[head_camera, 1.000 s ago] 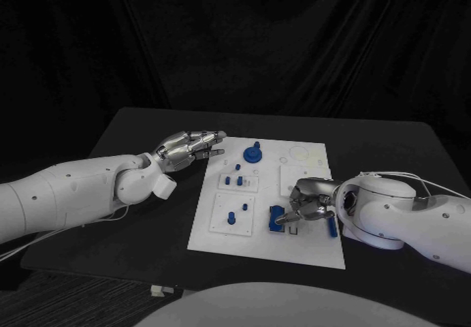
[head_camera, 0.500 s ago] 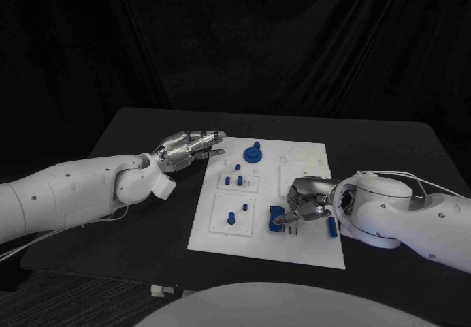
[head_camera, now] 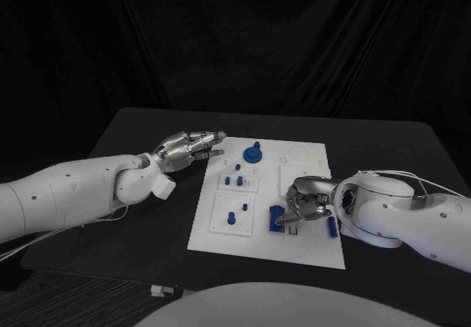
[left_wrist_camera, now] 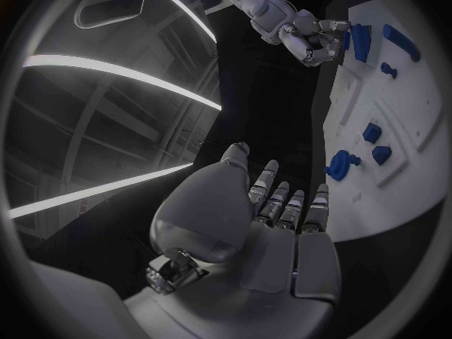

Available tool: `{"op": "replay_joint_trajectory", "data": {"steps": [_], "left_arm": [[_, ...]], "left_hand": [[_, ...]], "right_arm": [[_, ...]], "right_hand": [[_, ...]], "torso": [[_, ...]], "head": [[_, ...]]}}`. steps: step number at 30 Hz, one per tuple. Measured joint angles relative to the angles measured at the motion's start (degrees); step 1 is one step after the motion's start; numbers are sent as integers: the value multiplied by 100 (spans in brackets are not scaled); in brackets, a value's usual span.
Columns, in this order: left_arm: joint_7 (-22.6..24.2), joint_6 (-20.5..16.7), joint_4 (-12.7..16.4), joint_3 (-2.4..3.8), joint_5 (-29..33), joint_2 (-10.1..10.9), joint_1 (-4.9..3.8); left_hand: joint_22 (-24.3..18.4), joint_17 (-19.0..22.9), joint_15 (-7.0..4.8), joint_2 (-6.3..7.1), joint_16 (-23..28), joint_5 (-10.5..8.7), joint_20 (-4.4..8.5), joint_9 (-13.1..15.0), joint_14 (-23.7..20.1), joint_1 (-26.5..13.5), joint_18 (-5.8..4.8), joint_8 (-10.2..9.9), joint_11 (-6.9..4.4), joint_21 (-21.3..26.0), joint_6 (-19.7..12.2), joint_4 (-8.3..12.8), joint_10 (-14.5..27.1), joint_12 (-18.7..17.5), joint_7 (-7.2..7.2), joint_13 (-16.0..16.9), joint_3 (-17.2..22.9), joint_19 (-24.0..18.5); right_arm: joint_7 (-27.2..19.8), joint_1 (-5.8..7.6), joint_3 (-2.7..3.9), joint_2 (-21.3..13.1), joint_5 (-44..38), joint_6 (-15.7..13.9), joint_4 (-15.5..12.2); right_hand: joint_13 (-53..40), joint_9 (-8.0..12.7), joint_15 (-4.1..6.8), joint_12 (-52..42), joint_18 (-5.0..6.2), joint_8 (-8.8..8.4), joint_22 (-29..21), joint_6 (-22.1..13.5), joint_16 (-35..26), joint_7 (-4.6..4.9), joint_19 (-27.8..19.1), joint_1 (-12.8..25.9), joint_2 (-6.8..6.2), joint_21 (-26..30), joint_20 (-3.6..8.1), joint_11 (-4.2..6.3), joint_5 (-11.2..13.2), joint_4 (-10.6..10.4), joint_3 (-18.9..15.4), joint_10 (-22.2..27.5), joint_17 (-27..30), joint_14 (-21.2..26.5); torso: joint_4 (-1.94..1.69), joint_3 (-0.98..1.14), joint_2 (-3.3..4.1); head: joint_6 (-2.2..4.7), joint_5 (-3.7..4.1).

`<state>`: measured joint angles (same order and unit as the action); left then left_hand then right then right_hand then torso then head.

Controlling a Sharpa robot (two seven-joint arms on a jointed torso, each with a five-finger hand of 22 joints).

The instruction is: Assemble the parts on the task board

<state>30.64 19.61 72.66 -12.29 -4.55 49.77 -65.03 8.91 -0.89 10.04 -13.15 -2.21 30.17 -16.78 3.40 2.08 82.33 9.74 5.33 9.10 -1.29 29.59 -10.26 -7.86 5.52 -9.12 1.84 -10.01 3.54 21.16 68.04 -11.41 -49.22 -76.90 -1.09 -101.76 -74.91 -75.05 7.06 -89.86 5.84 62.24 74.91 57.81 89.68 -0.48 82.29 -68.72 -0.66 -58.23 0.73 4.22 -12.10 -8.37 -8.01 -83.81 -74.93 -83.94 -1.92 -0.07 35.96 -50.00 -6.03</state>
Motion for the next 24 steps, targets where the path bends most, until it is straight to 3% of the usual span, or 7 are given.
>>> {"op": "replay_joint_trajectory", "data": {"steps": [8,14,19,24], "left_arm": [[-12,7,0,0,0,7,0],[-18,12,3,0,0,15,1],[-25,17,3,0,0,19,2],[-31,22,2,0,0,19,2]], "left_hand": [[0,0,11,0,0,0,0,0,11,0,0,14,8,0,0,0,-8,0,0,0,0,0],[-1,1,21,0,0,0,0,-1,21,0,0,22,17,0,0,0,-17,0,0,-1,0,0],[5,1,21,0,-24,0,-21,-1,21,0,1,22,17,-22,21,0,-17,0,-21,-1,0,21],[5,1,21,0,-24,0,-22,-1,21,0,0,22,17,-22,21,0,-17,0,-21,-1,0,21]], "right_arm": [[-18,0,5,-7,-3,15,-15],[-3,-52,-59,-38,-44,109,-24],[-4,-52,-51,-63,-64,142,-62],[-14,-52,-51,-107,-76,136,-88]], "right_hand": [[0,-1,0,0,0,-17,-1,-21,0,-20,0,-102,-13,0,0,0,136,33,34,0,0,0],[0,8,0,0,0,-28,3,-30,0,-10,0,-221,-158,0,0,0,306,33,120,0,1,0],[0,7,0,0,0,1,4,13,0,-10,0,-194,-439,-96,0,0,610,-196,349,0,1,0],[0,8,0,0,0,34,4,13,0,-10,0,-177,-774,-96,0,0,895,-691,502,0,1,0]], "torso": [[-2,-1,0],[-1,0,1],[0,0,1],[0,-1,1]], "head": [[0,-18],[0,-25],[0,-25],[0,-15]]}}
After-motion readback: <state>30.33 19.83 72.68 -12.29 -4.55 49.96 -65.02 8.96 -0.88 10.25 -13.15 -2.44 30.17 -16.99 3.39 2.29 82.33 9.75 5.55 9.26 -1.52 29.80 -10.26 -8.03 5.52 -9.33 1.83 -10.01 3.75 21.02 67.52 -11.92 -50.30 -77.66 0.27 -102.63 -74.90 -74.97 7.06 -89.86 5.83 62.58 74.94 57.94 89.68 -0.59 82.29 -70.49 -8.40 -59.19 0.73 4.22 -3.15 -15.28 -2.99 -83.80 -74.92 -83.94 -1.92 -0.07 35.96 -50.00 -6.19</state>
